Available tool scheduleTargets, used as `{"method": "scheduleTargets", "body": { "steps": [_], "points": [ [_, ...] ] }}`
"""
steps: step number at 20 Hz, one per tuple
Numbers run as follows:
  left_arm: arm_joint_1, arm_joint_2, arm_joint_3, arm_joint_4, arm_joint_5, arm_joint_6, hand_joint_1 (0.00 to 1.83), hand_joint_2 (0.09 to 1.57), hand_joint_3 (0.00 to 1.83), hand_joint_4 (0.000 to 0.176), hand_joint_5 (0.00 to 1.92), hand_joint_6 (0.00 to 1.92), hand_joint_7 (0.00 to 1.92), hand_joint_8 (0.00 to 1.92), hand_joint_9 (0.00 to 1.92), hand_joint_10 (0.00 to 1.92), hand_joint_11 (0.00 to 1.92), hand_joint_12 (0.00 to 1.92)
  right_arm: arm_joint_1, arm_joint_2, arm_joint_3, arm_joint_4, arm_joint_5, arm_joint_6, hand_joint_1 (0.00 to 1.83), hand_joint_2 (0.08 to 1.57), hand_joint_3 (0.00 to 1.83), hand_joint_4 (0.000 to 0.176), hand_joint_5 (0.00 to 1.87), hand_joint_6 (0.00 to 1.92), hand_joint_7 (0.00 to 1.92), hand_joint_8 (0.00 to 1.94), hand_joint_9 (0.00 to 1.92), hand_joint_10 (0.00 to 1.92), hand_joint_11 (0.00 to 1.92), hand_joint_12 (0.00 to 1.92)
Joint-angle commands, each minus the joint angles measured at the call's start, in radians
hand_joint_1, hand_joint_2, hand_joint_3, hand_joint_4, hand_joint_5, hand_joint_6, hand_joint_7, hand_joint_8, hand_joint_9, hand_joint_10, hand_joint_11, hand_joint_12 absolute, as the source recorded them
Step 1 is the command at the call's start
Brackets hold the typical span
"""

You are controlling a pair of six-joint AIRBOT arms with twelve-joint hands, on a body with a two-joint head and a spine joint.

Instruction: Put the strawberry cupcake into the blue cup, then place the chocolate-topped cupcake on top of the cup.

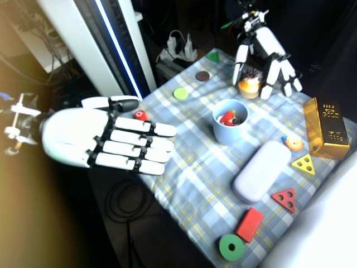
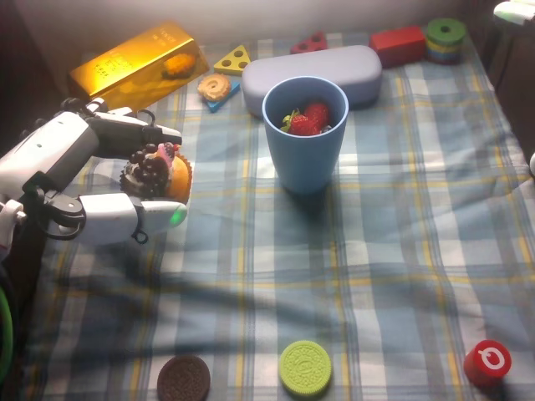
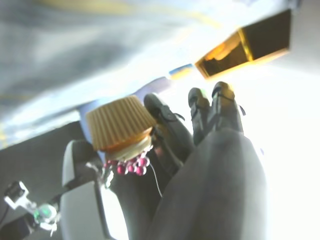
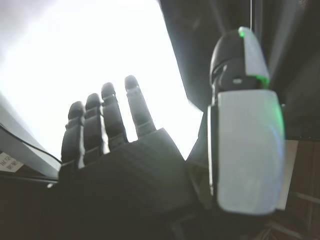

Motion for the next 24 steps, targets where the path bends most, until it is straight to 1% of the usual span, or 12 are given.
{"method": "scheduleTargets", "body": {
  "steps": [1,4,5,8,12,13,14,16,18,19,23,24],
  "points": [
    [-0.017,0.015,-0.001,0.035,-0.122,-0.007,1.03,0.97,0.0,0.037,0.85,0.0,0.85,0.0,0.24,0.0,0.0,0.0,0.003,0.001,0.0,0.034,0.12,0.005,0.03,1.01,0.0,0.019,0.04,0.0,0.07,0.0,0.0,0.0,0.0,0.0],
    [-0.051,0.035,-0.006,0.059,-0.114,-0.007,1.01,0.96,0.0,0.07,0.85,0.0,0.79,0.0,0.21,0.0,0.0,0.0,0.002,0.002,0.001,0.035,0.12,0.005,0.02,0.98,0.0,0.039,0.03,0.0,0.06,0.0,0.0,0.0,0.0,0.0],
    [-0.057,0.036,-0.006,0.065,-0.113,-0.007,1.0,0.96,0.0,0.059,0.86,0.01,0.8,0.0,0.23,0.01,0.0,0.0,0.002,0.002,0.001,0.036,0.12,0.005,0.01,0.99,0.0,0.022,0.04,0.0,0.07,0.0,0.0,0.0,0.0,0.0],
    [-0.09,0.038,-0.005,0.089,-0.11,-0.007,1.0,0.96,0.0,0.03,0.86,0.01,0.76,0.0,0.21,0.0,0.0,0.0,0.0,0.002,0.001,0.037,0.12,0.005,0.02,1.02,0.01,0.013,0.04,0.0,0.07,0.0,0.0,0.0,0.0,0.0],
    [-0.133,0.043,-0.006,0.122,-0.106,-0.007,1.03,0.96,0.0,0.07,0.82,0.0,0.62,0.0,0.17,0.0,0.0,0.0,-0.002,0.002,0.001,0.039,0.12,0.005,0.01,1.01,0.0,0.02,0.04,0.0,0.07,0.0,0.0,0.0,0.0,0.0],
    [-0.141,0.043,-0.006,0.128,-0.105,-0.007,1.02,0.96,0.0,0.014,0.83,0.0,0.62,0.0,0.18,0.0,0.0,0.0,-0.002,0.002,0.001,0.039,0.12,0.005,0.02,1.02,0.01,0.016,0.04,0.0,0.07,0.0,0.0,0.0,0.0,0.0],
    [-0.145,0.043,-0.006,0.131,-0.105,-0.007,0.97,0.97,0.01,0.0,0.83,0.0,0.66,0.01,0.2,0.01,0.0,0.0,-0.002,0.002,0.001,0.039,0.12,0.005,0.01,1.01,0.0,0.016,0.05,0.0,0.07,0.0,0.0,0.0,0.0,0.0],
    [-0.147,0.042,-0.005,0.132,-0.105,-0.007,1.0,0.96,0.0,0.004,0.89,0.01,0.68,0.0,0.22,0.0,0.0,0.0,-0.002,0.001,0.001,0.039,0.12,0.005,0.02,1.01,0.0,0.009,0.05,0.01,0.07,0.0,0.0,0.0,0.0,0.0],
    [-0.142,0.041,-0.004,0.129,-0.094,-0.007,0.98,0.94,0.0,0.044,0.84,0.0,0.62,0.0,0.15,0.0,0.0,0.0,-0.004,0.0,0.001,0.041,0.12,0.005,0.02,1.02,0.0,0.019,0.04,0.0,0.06,0.0,0.0,0.0,0.0,0.0],
    [-0.137,0.041,-0.003,0.126,-0.085,-0.007,0.93,0.93,0.0,0.017,0.79,0.0,0.64,0.01,0.12,0.0,0.0,0.0,-0.006,0.0,0.001,0.042,0.12,0.005,0.03,1.02,0.01,0.003,0.05,0.0,0.08,0.01,0.0,0.0,0.0,0.0],
    [-0.108,0.039,-0.011,0.118,-0.066,-0.007,0.63,0.8,0.0,0.059,0.64,0.0,0.6,0.0,0.12,0.0,0.0,0.0,-0.009,0.001,0.0,0.043,0.12,0.005,0.02,1.02,0.0,0.018,0.04,0.0,0.08,0.0,0.0,0.0,0.0,0.0],
    [-0.101,0.038,-0.009,0.112,-0.054,-0.007,0.58,0.8,0.0,0.038,0.59,0.0,0.57,0.0,0.09,0.0,0.0,0.0,-0.009,0.001,0.0,0.043,0.12,0.005,0.02,1.03,0.01,0.009,0.04,0.0,0.08,0.01,0.0,0.0,0.0,0.0]
  ]
}}
